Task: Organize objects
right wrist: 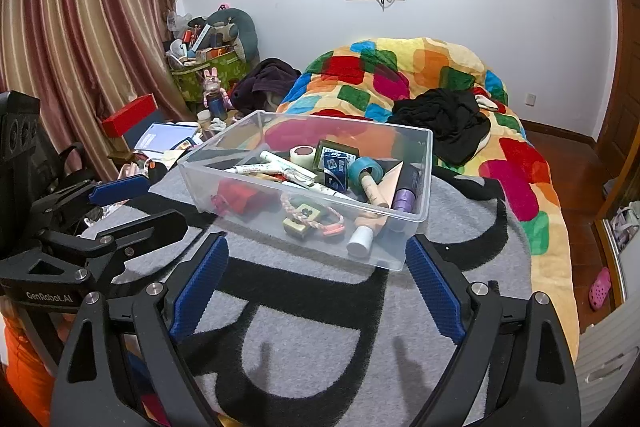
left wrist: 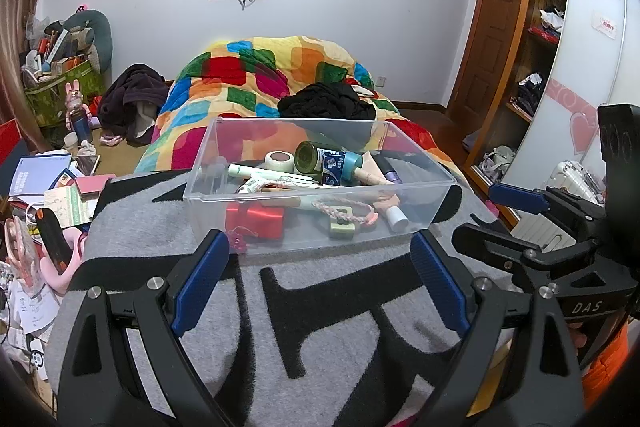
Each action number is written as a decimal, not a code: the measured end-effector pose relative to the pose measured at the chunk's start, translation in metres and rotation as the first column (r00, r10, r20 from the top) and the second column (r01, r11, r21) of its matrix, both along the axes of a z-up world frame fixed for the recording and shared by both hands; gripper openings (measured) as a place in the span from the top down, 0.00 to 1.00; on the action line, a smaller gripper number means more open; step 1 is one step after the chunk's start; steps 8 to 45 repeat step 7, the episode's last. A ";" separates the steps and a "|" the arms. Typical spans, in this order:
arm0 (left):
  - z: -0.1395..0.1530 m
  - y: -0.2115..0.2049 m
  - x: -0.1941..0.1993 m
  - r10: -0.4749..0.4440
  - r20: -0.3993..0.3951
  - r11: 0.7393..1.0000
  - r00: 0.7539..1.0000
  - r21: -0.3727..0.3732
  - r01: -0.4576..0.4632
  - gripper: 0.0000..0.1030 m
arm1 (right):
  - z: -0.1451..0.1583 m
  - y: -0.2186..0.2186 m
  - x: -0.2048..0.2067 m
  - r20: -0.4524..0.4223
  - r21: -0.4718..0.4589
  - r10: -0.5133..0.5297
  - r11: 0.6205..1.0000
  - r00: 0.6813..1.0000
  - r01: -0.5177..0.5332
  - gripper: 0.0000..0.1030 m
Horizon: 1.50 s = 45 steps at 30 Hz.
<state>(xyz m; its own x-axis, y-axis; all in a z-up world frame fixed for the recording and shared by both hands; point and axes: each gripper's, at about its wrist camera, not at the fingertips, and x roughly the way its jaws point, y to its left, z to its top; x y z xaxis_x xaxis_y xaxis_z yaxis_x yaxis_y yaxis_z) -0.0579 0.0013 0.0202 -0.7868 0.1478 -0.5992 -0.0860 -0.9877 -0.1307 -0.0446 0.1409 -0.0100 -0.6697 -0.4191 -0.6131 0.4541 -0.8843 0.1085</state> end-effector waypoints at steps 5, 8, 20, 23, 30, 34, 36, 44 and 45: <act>0.002 0.003 0.002 -0.005 -0.012 1.000 1.000 -0.007 0.005 0.08 | -0.001 -0.002 0.000 0.009 -0.001 -0.001 1.000 1.000 0.001 0.14; 0.002 0.004 0.002 -0.008 -0.009 1.000 1.000 -0.013 0.008 0.04 | -0.001 -0.001 0.000 0.012 -0.001 -0.002 1.000 1.000 0.002 0.13; 0.002 0.004 0.002 -0.008 -0.009 1.000 1.000 -0.013 0.008 0.04 | -0.001 -0.001 0.000 0.012 -0.001 -0.002 1.000 1.000 0.002 0.13; 0.002 0.004 0.002 -0.008 -0.009 1.000 1.000 -0.013 0.008 0.04 | -0.001 -0.001 0.000 0.012 -0.001 -0.002 1.000 1.000 0.002 0.13; 0.002 0.004 0.002 -0.008 -0.009 1.000 1.000 -0.013 0.008 0.04 | -0.001 -0.001 0.000 0.012 -0.001 -0.002 1.000 1.000 0.002 0.13; 0.002 0.004 0.002 -0.008 -0.009 1.000 1.000 -0.013 0.008 0.04 | -0.001 -0.001 0.000 0.012 -0.001 -0.002 1.000 1.000 0.002 0.13; 0.002 0.004 0.002 -0.008 -0.009 1.000 1.000 -0.013 0.008 0.04 | -0.001 -0.001 0.000 0.012 -0.001 -0.002 1.000 1.000 0.002 0.13; 0.002 0.004 0.002 -0.008 -0.009 1.000 1.000 -0.013 0.008 0.04 | -0.001 -0.001 0.000 0.012 -0.001 -0.002 1.000 1.000 0.002 0.13; 0.002 0.004 0.002 -0.008 -0.009 1.000 1.000 -0.013 0.008 0.04 | -0.001 -0.001 0.000 0.012 -0.001 -0.002 1.000 1.000 0.002 0.13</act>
